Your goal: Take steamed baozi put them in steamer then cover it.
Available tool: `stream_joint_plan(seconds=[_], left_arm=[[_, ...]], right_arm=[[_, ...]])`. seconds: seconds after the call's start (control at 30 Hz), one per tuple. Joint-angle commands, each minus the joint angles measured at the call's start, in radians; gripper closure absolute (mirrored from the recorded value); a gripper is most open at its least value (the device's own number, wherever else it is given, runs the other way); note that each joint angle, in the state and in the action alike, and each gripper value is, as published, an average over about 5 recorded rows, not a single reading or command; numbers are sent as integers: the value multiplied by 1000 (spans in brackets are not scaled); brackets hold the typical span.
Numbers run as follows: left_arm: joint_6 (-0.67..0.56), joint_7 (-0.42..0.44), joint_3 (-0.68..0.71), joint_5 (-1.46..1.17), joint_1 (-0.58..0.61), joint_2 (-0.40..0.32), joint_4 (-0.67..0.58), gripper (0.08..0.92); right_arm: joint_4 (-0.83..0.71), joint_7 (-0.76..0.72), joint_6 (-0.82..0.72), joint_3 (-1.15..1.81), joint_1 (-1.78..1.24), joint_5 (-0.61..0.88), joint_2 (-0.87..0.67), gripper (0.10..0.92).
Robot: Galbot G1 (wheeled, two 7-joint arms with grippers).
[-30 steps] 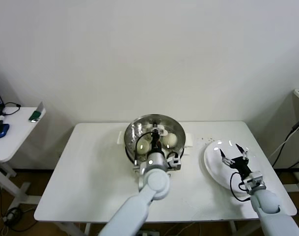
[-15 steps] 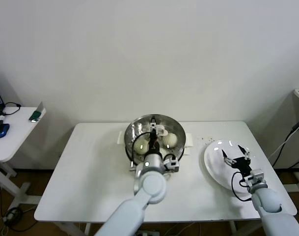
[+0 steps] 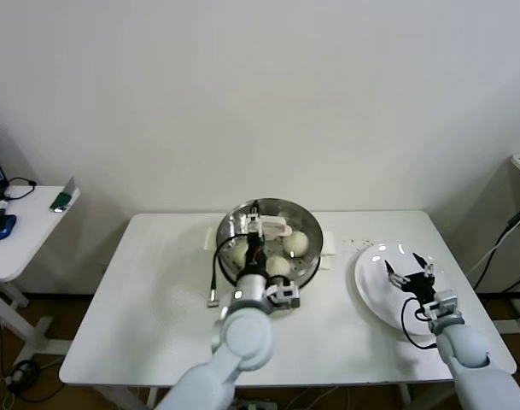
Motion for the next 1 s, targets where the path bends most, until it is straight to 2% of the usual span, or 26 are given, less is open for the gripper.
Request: stream_joint_plan(seconds=[0.03, 0.17, 0.27, 0.37, 0.5, 0.63, 0.8, 1.0], left_arm=[[31, -113, -96, -186, 140, 148, -200, 177], [-33, -232, -194, -375, 207, 216, -254, 177], [-96, -313, -290, -567, 262, 235, -296, 177], [-170, -407, -405, -767, 336, 216, -327, 177], [-333, -496, -558, -1021, 444, 160, -325, 177], [-471, -503, -663, -1267, 539, 100, -307, 177], [-627, -500, -733, -1390, 585, 48, -202, 177], [-703, -500, -752, -1487, 586, 29, -111, 177]], right_arm=[[11, -2, -14, 2, -2, -5, -4, 203], [19, -4, -8, 5, -6, -10, -3, 203], [24, -6, -4, 9, -11, -11, 2, 203], [33, -10, 1, 16, -21, -13, 4, 203], [49, -17, 7, 28, -36, -12, 5, 203], [66, -23, 13, 43, -52, -11, 7, 203], [85, -34, 33, 59, -68, -4, 15, 203], [121, -39, 39, 82, -91, 32, 17, 203]])
